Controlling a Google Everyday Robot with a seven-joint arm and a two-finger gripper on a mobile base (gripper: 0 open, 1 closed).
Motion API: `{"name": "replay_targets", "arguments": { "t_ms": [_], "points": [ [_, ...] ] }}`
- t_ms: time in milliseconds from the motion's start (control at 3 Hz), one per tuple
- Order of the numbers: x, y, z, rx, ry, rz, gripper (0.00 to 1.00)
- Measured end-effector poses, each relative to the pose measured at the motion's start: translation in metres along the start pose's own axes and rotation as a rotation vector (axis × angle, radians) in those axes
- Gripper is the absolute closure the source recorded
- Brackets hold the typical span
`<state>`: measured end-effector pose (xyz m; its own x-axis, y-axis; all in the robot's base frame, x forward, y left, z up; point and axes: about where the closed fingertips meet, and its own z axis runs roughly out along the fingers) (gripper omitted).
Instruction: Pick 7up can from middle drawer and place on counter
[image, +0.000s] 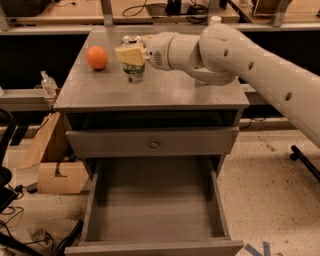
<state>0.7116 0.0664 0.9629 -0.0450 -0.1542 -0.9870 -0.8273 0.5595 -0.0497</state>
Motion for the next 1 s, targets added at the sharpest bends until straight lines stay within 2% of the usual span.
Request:
{"name": "replay_targets", "arguments": {
  "t_ms": [333,667,1000],
  "points": [
    [0.005,-0.017,0.025,-0.005,-0.009,0.023,1.00],
    [0.030,-0.026,0.042,0.013,0.014,0.053,1.00],
    [0.033,-0.025,0.046,0.012,0.017,0.056,0.86]
  ]
}}
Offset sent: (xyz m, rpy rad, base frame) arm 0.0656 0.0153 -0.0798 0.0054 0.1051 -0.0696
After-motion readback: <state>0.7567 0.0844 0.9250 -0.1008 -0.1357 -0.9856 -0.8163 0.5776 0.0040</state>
